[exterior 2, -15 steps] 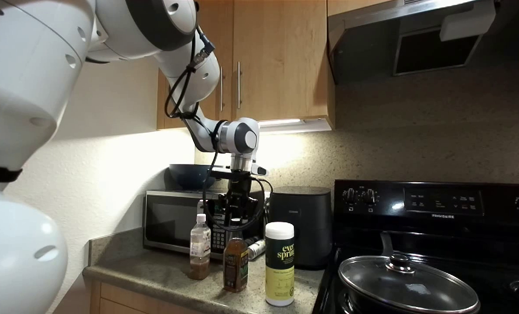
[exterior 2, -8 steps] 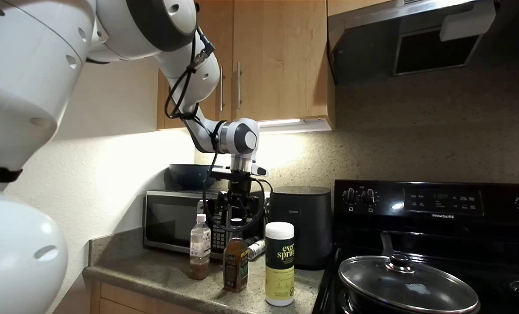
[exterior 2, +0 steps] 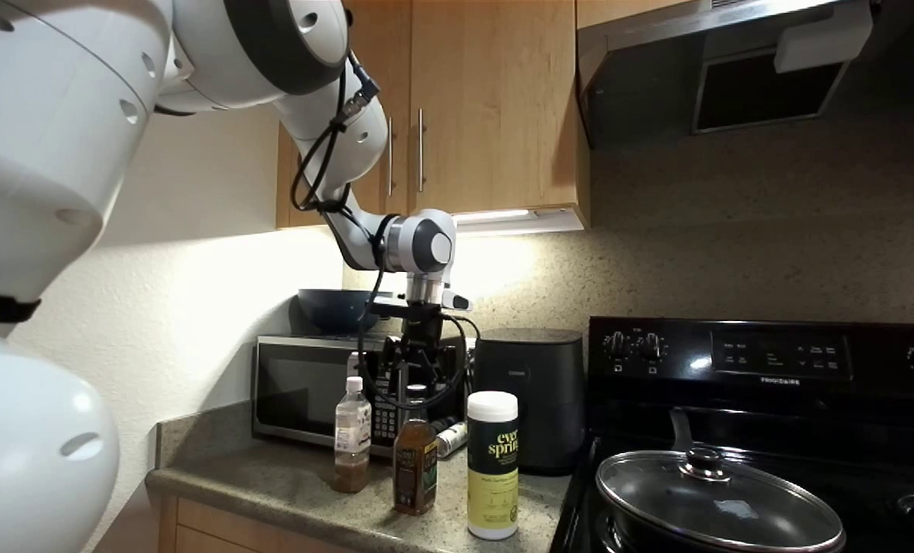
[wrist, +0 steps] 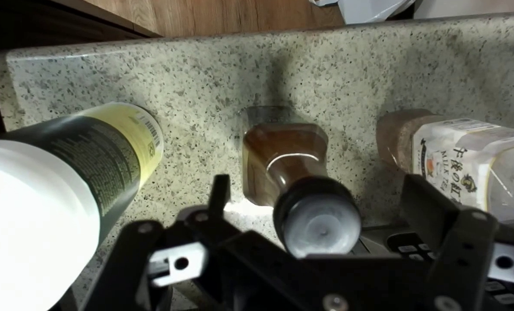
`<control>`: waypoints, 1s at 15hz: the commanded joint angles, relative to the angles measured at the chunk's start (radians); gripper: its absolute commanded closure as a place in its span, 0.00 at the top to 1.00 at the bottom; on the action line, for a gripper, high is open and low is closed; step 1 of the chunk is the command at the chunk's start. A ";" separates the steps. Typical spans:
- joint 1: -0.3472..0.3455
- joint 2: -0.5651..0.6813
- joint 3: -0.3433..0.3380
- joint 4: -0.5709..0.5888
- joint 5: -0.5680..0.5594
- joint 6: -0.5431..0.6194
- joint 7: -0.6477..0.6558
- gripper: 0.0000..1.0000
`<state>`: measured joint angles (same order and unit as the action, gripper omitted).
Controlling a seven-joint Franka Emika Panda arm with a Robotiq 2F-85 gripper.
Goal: Move the oil bottle to the back, the plastic bottle to the right and then bring the oil bottle back
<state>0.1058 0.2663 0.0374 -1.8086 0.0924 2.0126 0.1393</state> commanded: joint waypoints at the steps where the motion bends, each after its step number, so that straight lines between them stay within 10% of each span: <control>1: -0.014 0.022 0.008 0.027 -0.001 0.006 -0.026 1.00; 2: -0.013 0.024 0.009 0.031 0.000 0.005 -0.024 1.00; 3: -0.014 0.029 0.009 0.039 0.000 0.001 -0.026 0.75; 11: -0.018 0.056 0.013 0.068 0.001 -0.016 -0.078 0.26; 15: -0.016 0.052 0.008 0.068 -0.004 -0.008 -0.068 0.20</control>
<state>0.1044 0.3176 0.0370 -1.7534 0.0924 2.0107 0.0856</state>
